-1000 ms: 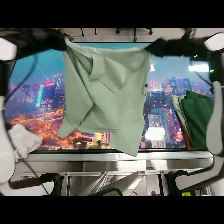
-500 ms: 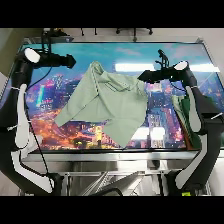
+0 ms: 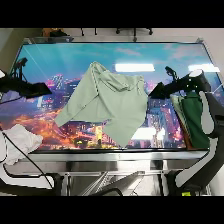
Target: Fold the shirts.
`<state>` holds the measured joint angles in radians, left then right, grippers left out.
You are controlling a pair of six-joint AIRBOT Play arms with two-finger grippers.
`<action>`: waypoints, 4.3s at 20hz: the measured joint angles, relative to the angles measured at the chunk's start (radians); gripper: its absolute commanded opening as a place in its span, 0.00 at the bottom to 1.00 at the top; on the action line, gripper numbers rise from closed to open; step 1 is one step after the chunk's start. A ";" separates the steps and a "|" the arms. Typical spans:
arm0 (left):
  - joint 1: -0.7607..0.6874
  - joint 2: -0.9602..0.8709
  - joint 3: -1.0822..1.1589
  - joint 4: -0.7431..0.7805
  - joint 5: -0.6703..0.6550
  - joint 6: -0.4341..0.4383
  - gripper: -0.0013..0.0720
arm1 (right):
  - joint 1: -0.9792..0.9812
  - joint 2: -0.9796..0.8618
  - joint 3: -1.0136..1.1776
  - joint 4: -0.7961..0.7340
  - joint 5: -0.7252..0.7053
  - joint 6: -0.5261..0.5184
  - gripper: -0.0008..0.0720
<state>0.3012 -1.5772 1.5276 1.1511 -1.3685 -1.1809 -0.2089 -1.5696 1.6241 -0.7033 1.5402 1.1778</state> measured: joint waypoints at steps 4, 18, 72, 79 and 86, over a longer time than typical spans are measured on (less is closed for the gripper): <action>0.038 0.068 -0.218 0.000 0.031 0.047 0.96 | -0.026 0.073 -0.243 -0.038 -0.037 -0.010 0.42; 0.051 0.106 -0.316 -0.001 0.058 0.072 0.96 | 0.170 0.094 -0.439 -0.004 -0.349 -0.042 0.02; -0.002 0.792 0.462 -0.252 0.147 -0.129 0.03 | -0.092 0.864 0.298 0.261 -0.452 -0.154 0.03; -0.010 0.739 0.227 -0.370 0.169 -0.120 0.03 | -0.091 0.729 0.316 0.286 -0.362 -0.151 0.03; -0.297 0.335 -0.027 -0.222 0.320 -0.105 0.03 | 0.046 0.303 0.241 0.210 -0.311 -0.143 0.03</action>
<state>0.0044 -1.2423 1.5005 0.9291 -1.0485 -1.2858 -0.1631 -1.2667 1.8656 -0.4931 1.2293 1.0351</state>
